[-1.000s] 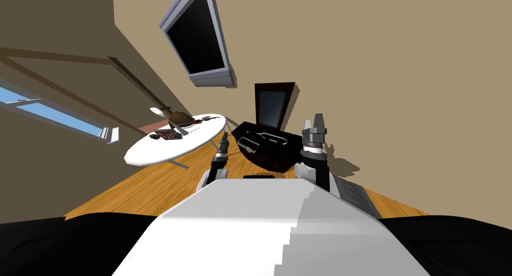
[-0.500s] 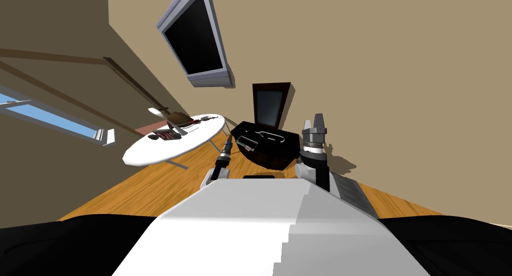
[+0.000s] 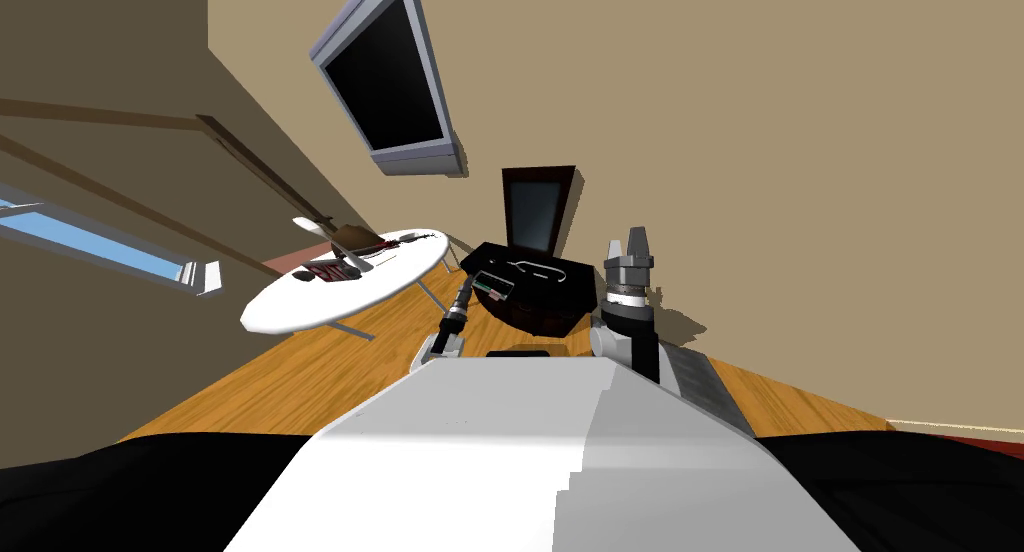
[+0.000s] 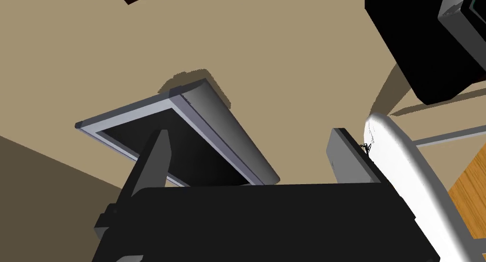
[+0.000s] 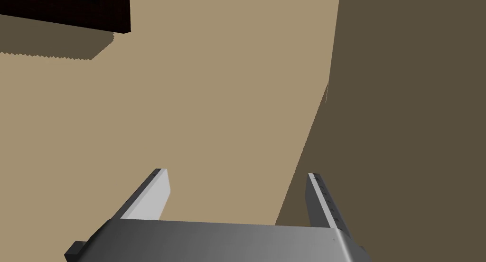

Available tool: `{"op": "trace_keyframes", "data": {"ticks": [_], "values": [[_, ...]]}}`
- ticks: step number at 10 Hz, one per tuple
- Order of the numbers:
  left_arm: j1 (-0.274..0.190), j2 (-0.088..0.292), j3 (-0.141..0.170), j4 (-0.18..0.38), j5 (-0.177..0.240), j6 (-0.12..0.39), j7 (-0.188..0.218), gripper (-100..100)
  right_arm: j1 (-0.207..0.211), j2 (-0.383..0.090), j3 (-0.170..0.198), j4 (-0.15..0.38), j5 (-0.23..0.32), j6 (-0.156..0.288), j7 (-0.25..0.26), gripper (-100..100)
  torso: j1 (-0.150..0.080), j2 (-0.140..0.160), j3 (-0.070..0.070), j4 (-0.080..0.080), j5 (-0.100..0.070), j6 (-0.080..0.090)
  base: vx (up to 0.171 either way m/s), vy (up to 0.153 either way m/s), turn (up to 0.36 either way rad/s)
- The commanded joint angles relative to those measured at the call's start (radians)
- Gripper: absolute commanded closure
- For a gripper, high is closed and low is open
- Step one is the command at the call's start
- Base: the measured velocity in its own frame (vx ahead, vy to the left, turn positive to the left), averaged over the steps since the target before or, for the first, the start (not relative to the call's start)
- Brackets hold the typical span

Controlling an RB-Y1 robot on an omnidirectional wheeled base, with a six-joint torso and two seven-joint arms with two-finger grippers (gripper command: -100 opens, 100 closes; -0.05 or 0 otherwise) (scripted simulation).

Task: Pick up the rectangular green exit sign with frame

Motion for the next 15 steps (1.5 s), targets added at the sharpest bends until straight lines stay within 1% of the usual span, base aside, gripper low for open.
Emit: {"op": "trace_keyframes", "data": {"ticks": [1,3,4,6,9,11,12,13,15], "values": [[-0.027,0.005,-0.008,0.05,0.0,0.011,0.001,-100,0.0,0.0,0.0,0.0,0.0,0.0,0.0,0,0.0,0.0,0.0,0.0,0.0,0.0,-0.016,0.012,-0.034],[-0.063,0.011,-0.025,0.123,0.0,0.043,0.005,-100,0.0,0.0,0.0,0.0,0.0,0.0,0.0,0,0.001,-0.001,-0.001,0.0,0.0,0.0,-0.011,0.029,-0.085],[-0.063,0.011,-0.025,0.138,0.0,0.043,0.005,-100,0.0,0.0,0.0,0.0,0.0,0.0,0.0,0,0.002,-0.002,-0.001,0.0,0.0,0.0,-0.001,0.034,-0.015],[-0.099,0.013,-0.039,0.2,0.0,0.074,0.013,-100,0.0,0.0,0.0,0.0,0.0,0.0,0.0,0,0.002,-0.003,-0.001,-0.001,0.0,0.0,0.009,0.041,-0.052],[-0.153,0.008,-0.057,0.322,0.001,0.121,0.029,-100,0.0,0.0,0.0,0.0,0.0,0.0,0.0,0,0.005,-0.005,-0.003,-0.001,0.001,0.0,0.043,0.078,-0.075],[-0.187,-0.001,-0.067,0.39,0.002,0.151,0.043,-100,0.0,0.0,0.0,0.0,0.0,0.0,0.0,0,0.005,-0.006,-0.004,-0.001,0.001,0.0,0.072,0.098,-0.073],[-0.203,-0.006,-0.071,0.42,0.003,0.165,0.051,-100,0.0,0.0,0.0,0.0,0.0,0.0,0.0,0,0.007,-0.008,-0.004,-0.002,0.001,0.0,0.087,0.123,-0.069],[-0.203,-0.006,-0.071,0.425,0.003,0.165,0.051,-100,0.0,0.0,0.0,0.0,0.0,0.0,0.0,0,0.007,-0.008,-0.005,-0.002,0.002,0.0,0.048,0.078,-0.024],[-0.233,-0.019,-0.079,0.488,0.005,0.193,0.066,-100,0.0,0.0,0.0,0.0,0.0,0.0,0.0,0,0.004,-0.005,-0.003,-0.001,0.001,0.0,0.044,0.07,-0.052]]}}
